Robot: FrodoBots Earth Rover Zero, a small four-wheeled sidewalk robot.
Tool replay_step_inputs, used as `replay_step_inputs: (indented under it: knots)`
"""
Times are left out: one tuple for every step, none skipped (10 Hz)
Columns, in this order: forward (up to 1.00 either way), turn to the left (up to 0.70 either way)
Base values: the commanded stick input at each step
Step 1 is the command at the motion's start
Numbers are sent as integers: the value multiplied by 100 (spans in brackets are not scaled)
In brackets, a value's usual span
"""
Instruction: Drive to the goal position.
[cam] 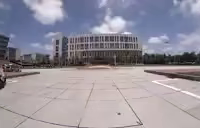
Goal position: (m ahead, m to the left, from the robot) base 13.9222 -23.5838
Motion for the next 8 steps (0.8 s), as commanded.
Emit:
replay_step_inputs:
  knots:
    - [100, 0]
    - [100, 0]
    - [100, 0]
    - [100, 0]
    - [100, 0]
    - [100, 0]
    - [100, 0]
    - [100, 0]
